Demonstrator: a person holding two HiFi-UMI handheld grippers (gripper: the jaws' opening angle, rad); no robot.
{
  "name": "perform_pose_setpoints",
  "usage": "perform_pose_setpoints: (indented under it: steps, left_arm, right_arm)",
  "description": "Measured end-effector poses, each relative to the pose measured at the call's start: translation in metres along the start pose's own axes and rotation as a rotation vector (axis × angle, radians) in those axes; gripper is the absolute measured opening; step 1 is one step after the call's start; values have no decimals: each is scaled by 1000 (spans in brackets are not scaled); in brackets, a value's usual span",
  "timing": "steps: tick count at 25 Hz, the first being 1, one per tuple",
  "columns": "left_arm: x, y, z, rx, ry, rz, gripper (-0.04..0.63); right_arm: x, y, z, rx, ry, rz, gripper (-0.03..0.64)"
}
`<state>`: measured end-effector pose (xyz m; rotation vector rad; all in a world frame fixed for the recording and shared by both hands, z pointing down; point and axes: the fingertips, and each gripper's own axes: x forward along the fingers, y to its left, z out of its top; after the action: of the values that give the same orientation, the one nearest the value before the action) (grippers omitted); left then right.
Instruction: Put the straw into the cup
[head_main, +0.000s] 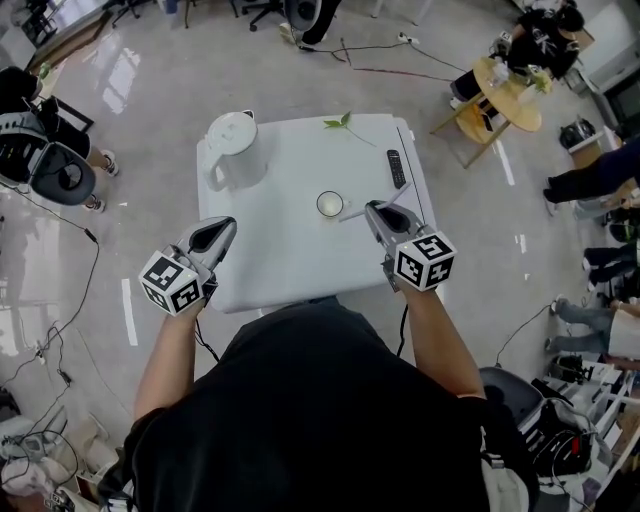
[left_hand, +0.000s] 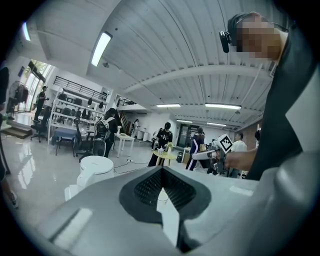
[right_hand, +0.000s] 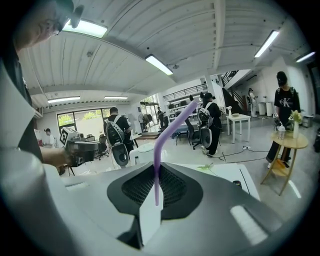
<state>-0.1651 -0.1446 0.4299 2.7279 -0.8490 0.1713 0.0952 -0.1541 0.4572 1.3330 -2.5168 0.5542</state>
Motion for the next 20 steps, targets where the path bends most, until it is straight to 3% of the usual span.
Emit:
perform_pose_setpoints:
  steps: [20]
  left_arm:
    - [42, 32, -2, -41, 14, 30, 0]
  right_arm:
    - [49, -37, -10, 15, 81, 45, 60]
